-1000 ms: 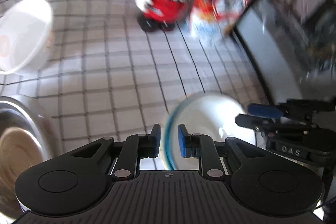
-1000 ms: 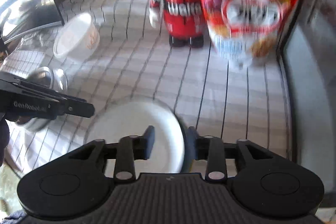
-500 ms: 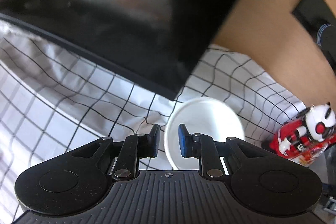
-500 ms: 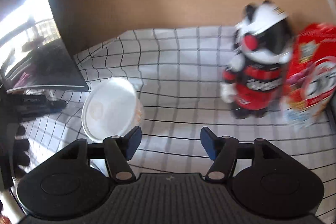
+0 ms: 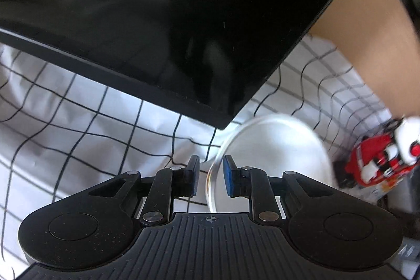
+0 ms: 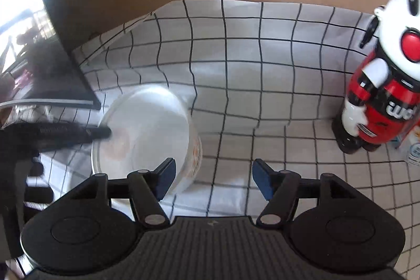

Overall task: Organize plates and bowls
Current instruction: 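Grasp the white labelled bowl's rim with the left gripper while the right gripper grasps it, then lift and carry the white labelled bowl with both grippers over the blue bowl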

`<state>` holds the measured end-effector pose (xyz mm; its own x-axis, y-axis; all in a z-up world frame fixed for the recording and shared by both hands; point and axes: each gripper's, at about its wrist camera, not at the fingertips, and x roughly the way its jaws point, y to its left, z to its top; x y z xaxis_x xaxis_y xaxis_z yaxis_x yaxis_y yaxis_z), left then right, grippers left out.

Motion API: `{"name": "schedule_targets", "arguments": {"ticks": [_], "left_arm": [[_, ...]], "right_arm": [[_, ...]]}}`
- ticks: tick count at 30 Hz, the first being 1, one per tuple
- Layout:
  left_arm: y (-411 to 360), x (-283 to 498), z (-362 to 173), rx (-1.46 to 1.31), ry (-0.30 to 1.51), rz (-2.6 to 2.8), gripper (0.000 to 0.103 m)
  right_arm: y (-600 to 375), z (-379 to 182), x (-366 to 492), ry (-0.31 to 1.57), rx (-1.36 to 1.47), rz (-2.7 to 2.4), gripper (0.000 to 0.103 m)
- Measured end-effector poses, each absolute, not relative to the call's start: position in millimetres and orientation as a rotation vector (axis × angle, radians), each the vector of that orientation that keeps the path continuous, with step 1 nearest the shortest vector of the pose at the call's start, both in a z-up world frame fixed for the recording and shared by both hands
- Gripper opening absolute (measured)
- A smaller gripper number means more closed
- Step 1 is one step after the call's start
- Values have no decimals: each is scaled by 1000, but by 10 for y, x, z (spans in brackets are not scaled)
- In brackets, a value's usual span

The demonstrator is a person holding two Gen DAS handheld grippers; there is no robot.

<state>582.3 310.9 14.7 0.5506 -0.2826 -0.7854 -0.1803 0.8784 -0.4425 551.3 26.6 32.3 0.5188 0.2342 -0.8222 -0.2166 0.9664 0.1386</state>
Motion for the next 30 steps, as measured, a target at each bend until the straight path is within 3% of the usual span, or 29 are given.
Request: {"name": "schedule_targets", "arguments": {"ticks": [4, 8, 15, 19, 30], "left_arm": [[3007, 5922, -71, -472, 1085, -95, 22], [2925, 5999, -265, -457, 1140, -144, 22], [2815, 6090, -312, -437, 1164, -211, 19], [2738, 6007, -57, -462, 1179, -212, 20], [2324, 4948, 1526, -363, 1023, -97, 21]], "right_arm": [[366, 165, 5763, 1041, 39, 235, 65], [418, -95, 5945, 1131, 123, 206, 56], [463, -321, 5901, 1236, 144, 190, 11], [458, -35, 5684, 1183, 100, 220, 10], [6, 1237, 4701, 974, -29, 503, 11]]}}
